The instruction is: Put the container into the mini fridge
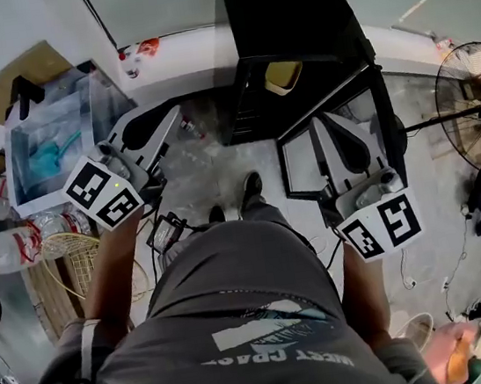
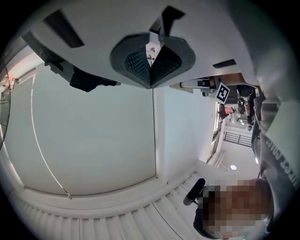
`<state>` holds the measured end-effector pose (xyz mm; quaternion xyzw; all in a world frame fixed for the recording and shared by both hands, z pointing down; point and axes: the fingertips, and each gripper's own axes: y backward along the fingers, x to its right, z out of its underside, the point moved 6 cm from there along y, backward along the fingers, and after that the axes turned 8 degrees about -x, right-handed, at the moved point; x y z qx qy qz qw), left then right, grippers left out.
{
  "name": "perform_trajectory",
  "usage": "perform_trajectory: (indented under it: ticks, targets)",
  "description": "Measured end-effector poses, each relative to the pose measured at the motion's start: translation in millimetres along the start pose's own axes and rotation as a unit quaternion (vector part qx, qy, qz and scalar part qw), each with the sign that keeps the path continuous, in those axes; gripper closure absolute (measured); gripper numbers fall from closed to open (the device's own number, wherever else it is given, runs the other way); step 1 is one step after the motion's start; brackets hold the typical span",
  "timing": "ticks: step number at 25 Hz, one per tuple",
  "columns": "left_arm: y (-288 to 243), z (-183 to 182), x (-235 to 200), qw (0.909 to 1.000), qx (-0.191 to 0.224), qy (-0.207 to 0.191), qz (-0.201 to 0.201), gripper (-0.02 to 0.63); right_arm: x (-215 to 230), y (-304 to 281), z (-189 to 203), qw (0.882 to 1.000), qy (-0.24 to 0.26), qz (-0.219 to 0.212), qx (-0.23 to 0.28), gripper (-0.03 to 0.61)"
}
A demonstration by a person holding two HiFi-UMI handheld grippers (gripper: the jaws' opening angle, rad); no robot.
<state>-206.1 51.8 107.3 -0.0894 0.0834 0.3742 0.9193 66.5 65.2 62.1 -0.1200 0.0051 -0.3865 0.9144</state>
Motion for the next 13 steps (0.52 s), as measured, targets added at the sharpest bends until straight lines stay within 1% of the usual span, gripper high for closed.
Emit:
perform_trajectory:
  ticks: [5, 13]
  targets:
    - [-0.5, 2.5, 0.8, 1.0, -0.003, 0.004, 0.006, 0.586, 0.2, 6.1, 2.2, 1.0, -0.003, 0.012, -0.005, 0.552]
    - [-2.1, 2.4, 0.9, 0.9999, -0.002, 0.008, 0.011, 0.586, 1.8, 5.9, 1.6, 1.0, -0.005, 0.018, -0.005, 0.552]
